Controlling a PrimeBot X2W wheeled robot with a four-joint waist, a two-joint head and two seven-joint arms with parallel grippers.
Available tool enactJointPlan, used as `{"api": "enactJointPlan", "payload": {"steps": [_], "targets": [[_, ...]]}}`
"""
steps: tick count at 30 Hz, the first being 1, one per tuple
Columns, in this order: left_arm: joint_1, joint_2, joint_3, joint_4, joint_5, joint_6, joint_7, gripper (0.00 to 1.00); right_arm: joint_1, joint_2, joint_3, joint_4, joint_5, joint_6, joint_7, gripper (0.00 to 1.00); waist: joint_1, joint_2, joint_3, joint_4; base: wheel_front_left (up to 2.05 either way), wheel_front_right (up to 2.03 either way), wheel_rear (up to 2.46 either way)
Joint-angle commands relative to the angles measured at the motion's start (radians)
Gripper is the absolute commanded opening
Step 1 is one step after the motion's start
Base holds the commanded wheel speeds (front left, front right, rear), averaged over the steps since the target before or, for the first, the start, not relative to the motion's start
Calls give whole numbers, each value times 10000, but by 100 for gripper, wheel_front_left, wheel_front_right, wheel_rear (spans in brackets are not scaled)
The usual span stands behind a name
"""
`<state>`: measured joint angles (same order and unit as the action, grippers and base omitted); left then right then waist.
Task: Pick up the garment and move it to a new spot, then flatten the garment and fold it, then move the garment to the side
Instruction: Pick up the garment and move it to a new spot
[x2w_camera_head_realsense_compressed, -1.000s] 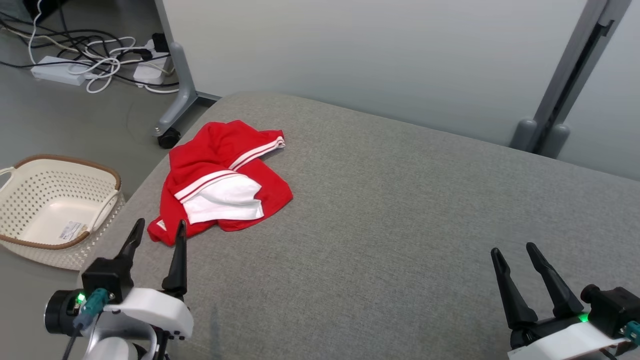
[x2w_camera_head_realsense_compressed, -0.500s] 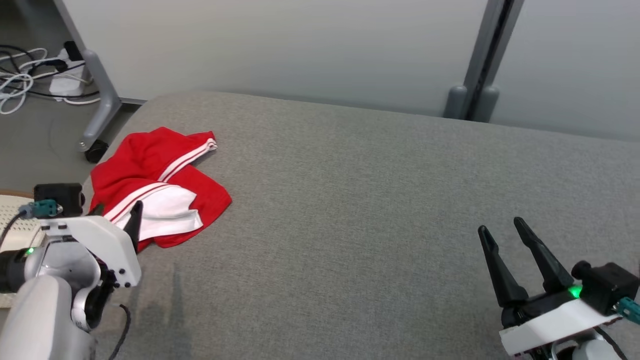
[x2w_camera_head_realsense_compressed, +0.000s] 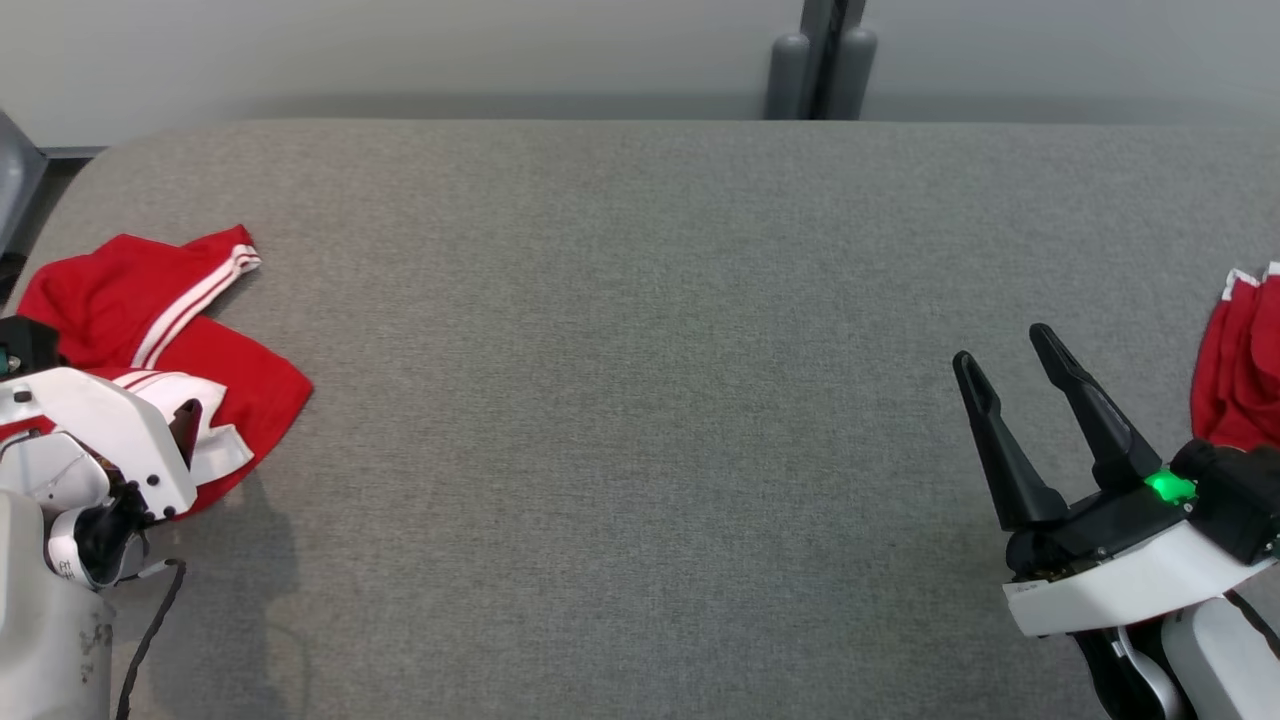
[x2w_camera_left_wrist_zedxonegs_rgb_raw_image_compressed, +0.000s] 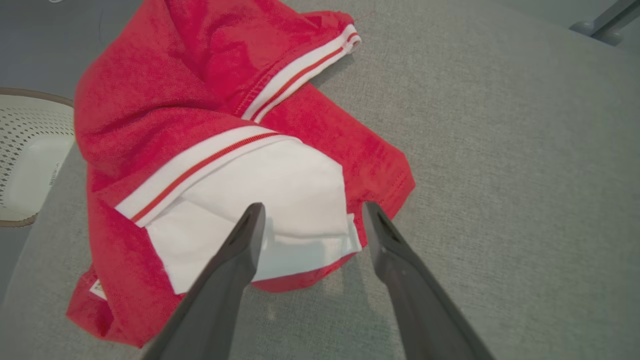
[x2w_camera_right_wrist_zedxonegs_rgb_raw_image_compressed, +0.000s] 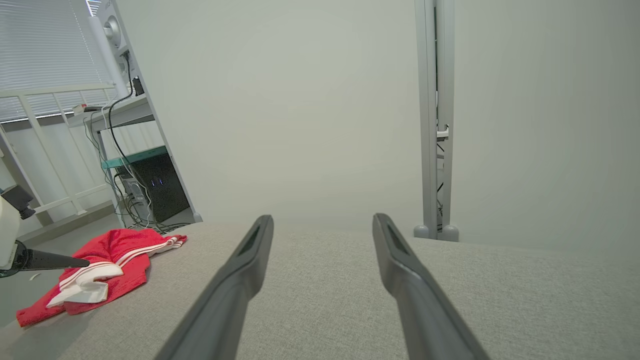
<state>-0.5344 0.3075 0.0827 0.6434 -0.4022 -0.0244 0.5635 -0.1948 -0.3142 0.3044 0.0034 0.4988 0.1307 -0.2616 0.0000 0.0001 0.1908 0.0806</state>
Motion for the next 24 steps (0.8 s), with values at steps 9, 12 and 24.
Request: {"api": "enactJointPlan", "payload": {"steps": [9,12,24], "targets": [[-720,346,-39,1275,241,512,-84,100,-310,-211,-78,-202,169,2,-44,100,0,-1,878,-686,0,0,0],[-797,299,-10,1441,281,773,-330,75,-292,-214,-121,-182,165,2,-44,100,0,-1,879,-693,0,0,0],[-930,501,-351,1853,265,239,-474,0,-17,-33,-95,117,65,2,-44,100,0,-1,325,-452,0,0,0]]}}
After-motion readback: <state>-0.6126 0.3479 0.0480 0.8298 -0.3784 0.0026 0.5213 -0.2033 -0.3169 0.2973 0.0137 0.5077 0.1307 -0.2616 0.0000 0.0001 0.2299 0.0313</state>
